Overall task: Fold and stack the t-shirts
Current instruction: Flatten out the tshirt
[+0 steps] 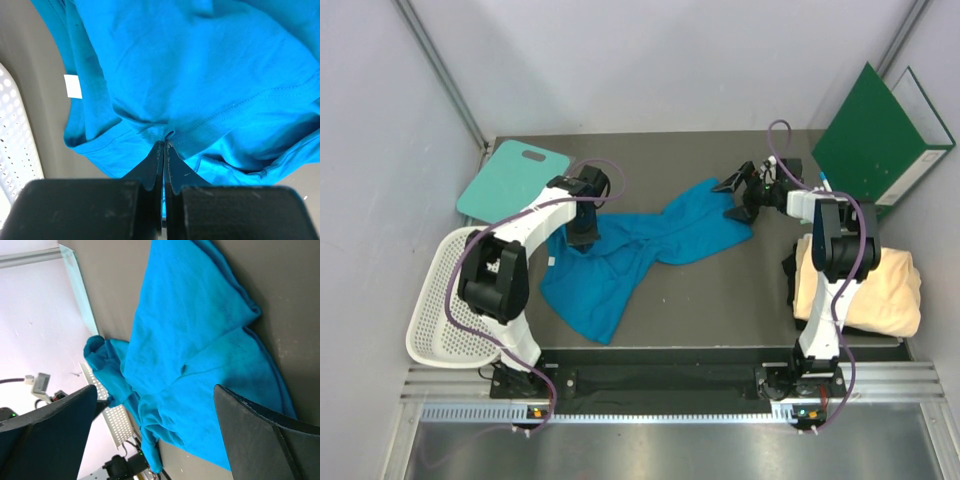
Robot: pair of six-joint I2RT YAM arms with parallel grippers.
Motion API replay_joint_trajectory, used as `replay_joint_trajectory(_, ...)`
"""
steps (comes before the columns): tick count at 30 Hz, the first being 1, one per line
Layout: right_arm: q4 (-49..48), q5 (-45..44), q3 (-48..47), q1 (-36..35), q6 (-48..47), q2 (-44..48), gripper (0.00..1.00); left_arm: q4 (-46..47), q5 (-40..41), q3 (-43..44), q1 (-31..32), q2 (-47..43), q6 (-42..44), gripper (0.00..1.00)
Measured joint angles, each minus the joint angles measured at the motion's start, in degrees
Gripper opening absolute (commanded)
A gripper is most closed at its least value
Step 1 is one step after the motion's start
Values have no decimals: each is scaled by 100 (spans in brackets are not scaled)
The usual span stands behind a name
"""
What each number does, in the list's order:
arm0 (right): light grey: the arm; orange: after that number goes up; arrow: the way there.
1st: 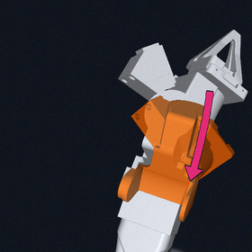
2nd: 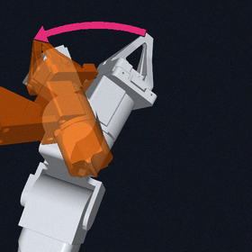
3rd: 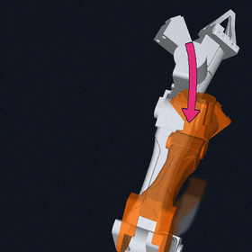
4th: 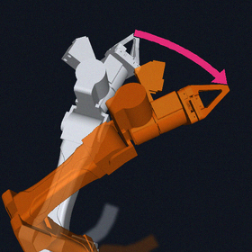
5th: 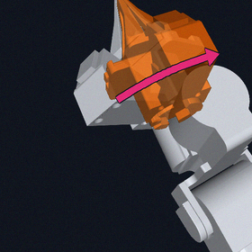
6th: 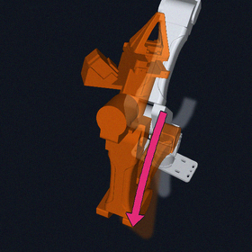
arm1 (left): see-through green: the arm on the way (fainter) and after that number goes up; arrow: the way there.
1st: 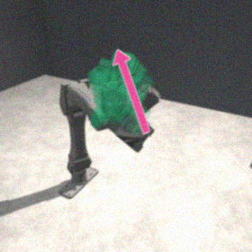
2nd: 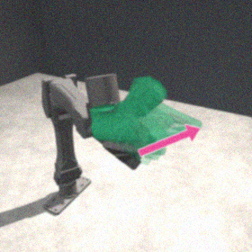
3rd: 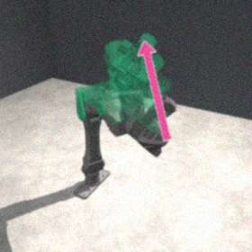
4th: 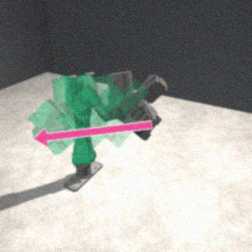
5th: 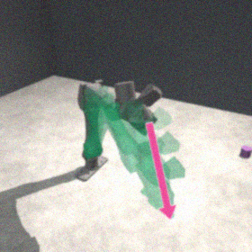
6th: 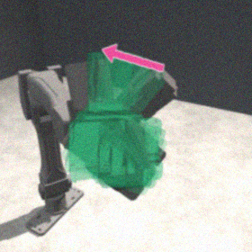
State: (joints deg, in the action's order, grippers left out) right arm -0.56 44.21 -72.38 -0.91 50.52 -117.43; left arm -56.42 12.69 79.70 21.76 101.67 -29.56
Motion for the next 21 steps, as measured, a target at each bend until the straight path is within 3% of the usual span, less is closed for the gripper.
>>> replay_joint_trajectory(9, -227, -9, -496, -66, 313, -452, 100, 76, -20, -44, 26, 0, -39, 0)
replay_joint_trajectory(12, -151, -50, -826, -131, 339, -732, 91, 39, 42, 59, 26, 0, -37, 0)
replay_joint_trajectory(14, 9, -94, -1169, -197, 304, -911, 69, -22, 109, 216, 26, 2, -35, 0)
replay_joint_trajectory(15, 136, -142, -1384, -236, 267, -1014, 53, -76, 173, 348, 26, 2, -33, 0)
replay_joint_trajectory(16, 216, -179, -1572, -278, 205, -1115, 31, -94, 225, 470, 26, 2, -33, 0)
replay_joint_trajectory(17, 326, -214, -1821, -326, 168, -1239, 19, -120, 304, 610, 24, 2, -26, 0)
replay_joint_trajectory(19, 428, -269, -2197, -428, 136, -1427, 1, -199, 422, 894, 4, 2, -11, 0)
replay_joint_trajectory(21, 503, -317, -2380, -516, 173, -1475, 0, -282, 538, 1237, -31, 2, 17, 0)
